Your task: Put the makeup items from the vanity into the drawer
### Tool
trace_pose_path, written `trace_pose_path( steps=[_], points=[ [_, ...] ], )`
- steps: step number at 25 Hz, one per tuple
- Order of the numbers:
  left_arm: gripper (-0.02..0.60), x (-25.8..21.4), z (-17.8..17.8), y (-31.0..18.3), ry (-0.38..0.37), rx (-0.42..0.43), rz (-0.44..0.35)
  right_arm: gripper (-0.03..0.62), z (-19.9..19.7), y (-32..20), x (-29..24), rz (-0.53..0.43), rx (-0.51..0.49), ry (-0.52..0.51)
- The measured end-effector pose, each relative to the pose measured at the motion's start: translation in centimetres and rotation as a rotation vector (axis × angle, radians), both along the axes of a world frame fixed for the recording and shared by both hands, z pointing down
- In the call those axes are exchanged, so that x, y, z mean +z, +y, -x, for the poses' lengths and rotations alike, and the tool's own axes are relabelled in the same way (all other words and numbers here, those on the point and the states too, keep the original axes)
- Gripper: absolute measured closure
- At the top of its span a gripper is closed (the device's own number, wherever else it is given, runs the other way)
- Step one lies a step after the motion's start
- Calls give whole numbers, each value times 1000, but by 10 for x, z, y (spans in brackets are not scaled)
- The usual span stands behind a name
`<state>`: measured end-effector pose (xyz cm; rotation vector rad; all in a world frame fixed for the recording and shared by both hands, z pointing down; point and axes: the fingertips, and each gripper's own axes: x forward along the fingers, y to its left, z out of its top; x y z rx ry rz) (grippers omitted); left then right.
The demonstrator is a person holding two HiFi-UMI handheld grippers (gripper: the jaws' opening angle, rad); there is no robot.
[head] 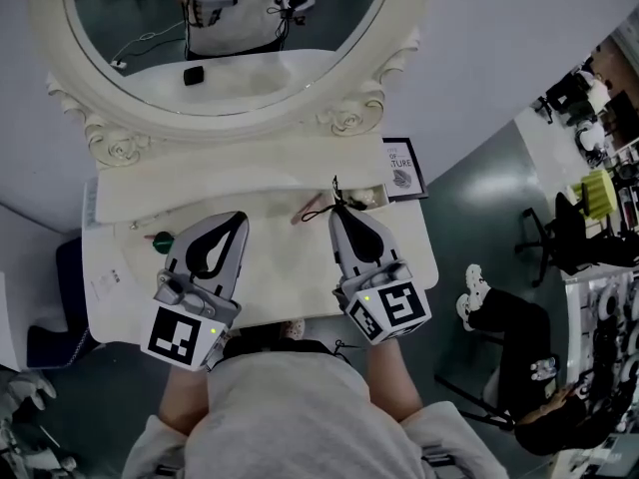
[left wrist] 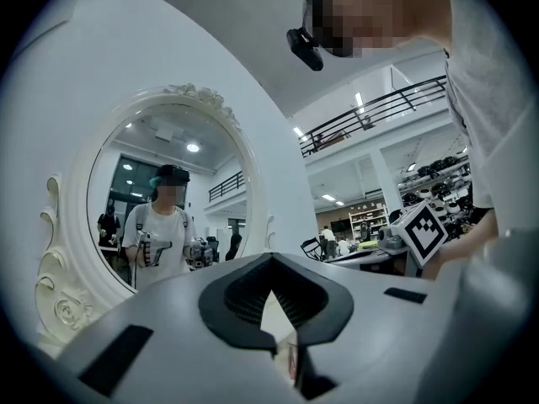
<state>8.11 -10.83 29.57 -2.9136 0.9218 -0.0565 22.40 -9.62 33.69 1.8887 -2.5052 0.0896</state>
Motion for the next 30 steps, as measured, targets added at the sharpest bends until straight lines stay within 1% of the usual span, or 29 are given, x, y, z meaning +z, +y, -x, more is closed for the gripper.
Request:
trace_pose_path(
  steps=[7,13,22,26,30],
  points=[
    [571,6,-14,0,-5,-41,4,565,-28,-4,20,60,-10,33],
    [571,10,-28,1,-13,-58,14,565,-45,-4,39,111,-18,47],
    [571,15,-38,3,-29,-84,17,565,-84,-15,76,240,-31,158],
    [571,16,-40,3,-39,-96,17,565,-99,-21,94,317,-67,207],
    [571,16,-39,3,-46,-107,7,565,-109,-27,114,385,-111,280]
  ],
)
